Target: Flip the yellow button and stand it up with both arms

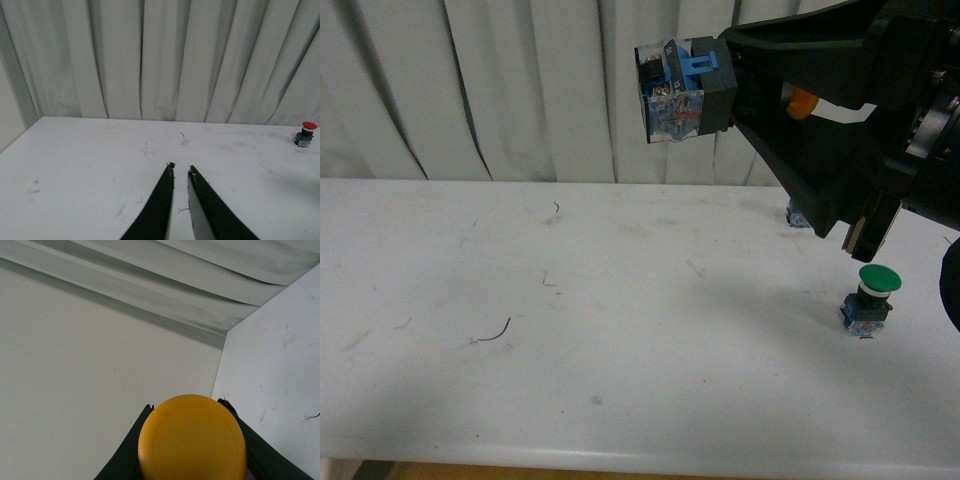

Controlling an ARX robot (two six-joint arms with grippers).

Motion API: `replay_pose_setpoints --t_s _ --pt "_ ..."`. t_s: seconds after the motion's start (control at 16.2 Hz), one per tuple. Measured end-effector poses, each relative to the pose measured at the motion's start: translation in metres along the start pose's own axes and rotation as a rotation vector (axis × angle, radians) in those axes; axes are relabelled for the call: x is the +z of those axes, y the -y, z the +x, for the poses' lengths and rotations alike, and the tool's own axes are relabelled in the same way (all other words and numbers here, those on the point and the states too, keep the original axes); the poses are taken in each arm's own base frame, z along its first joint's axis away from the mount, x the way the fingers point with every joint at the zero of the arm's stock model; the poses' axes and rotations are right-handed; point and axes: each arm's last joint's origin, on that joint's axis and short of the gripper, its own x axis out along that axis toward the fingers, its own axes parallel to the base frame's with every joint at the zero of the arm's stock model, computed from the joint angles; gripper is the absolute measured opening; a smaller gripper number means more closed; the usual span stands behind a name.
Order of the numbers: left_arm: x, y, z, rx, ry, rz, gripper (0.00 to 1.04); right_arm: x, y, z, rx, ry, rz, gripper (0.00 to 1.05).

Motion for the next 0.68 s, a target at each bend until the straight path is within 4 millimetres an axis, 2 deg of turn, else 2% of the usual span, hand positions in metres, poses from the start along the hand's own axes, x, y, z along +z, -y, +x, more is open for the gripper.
replay_pose_setpoints --t_s 0.06,0.18,0.68 --pt "-0.004 0.000 0.000 0.000 -0.002 -0.002 0.01 0.000 0.000 0.000 0.000 0.001 -0.003 0.34" --pt "-0.014 0.000 0.000 0.000 -0.010 0.002 0.02 -0.001 0.000 0.001 0.000 0.000 -0.004 0.34" --pt "-0.028 0.000 0.000 0.000 -0.007 0.002 0.02 -0.003 0.000 0.001 -0.001 -0.002 -0.005 0.34"
